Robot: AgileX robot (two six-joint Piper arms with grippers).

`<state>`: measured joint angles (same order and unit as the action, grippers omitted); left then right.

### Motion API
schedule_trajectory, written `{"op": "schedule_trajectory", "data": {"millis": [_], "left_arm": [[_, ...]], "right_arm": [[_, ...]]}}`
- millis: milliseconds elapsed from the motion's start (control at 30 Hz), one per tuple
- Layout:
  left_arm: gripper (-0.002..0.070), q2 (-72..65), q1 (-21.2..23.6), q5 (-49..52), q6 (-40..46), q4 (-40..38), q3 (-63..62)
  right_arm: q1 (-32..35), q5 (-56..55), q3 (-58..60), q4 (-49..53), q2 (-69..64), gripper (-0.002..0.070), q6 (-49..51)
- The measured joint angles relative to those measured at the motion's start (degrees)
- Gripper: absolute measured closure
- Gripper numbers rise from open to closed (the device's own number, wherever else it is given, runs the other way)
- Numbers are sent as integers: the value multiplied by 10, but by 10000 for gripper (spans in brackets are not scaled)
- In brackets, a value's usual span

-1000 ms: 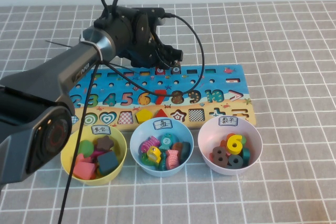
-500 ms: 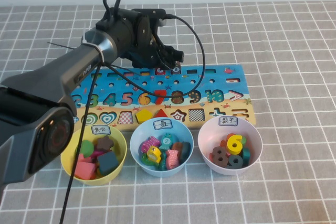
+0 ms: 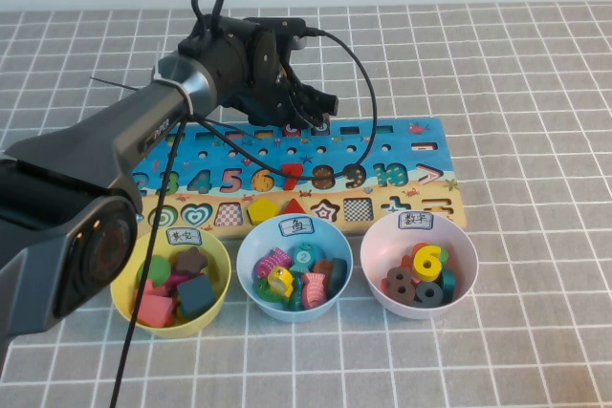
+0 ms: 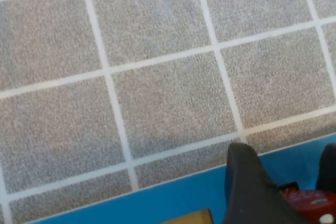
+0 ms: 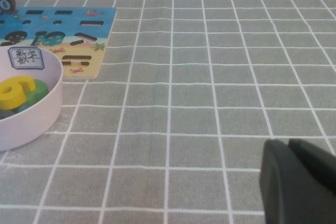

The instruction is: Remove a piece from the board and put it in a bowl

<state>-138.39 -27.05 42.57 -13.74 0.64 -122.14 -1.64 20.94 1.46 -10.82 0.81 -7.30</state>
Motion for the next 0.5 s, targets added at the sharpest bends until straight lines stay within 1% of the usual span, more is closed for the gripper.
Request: {"op": "schedule_trajectory", "data": {"millis": [167,367,500], "left_arm": [[422,0,0,4,0,0,-1],[471,0,0,24,0,0,-11],[476,0,0,45,0,0,-31]], "right_arm": [[0,0,0,0,0,694,0],[0,0,0,0,0,694,0],[0,0,0,0,0,694,0]]}}
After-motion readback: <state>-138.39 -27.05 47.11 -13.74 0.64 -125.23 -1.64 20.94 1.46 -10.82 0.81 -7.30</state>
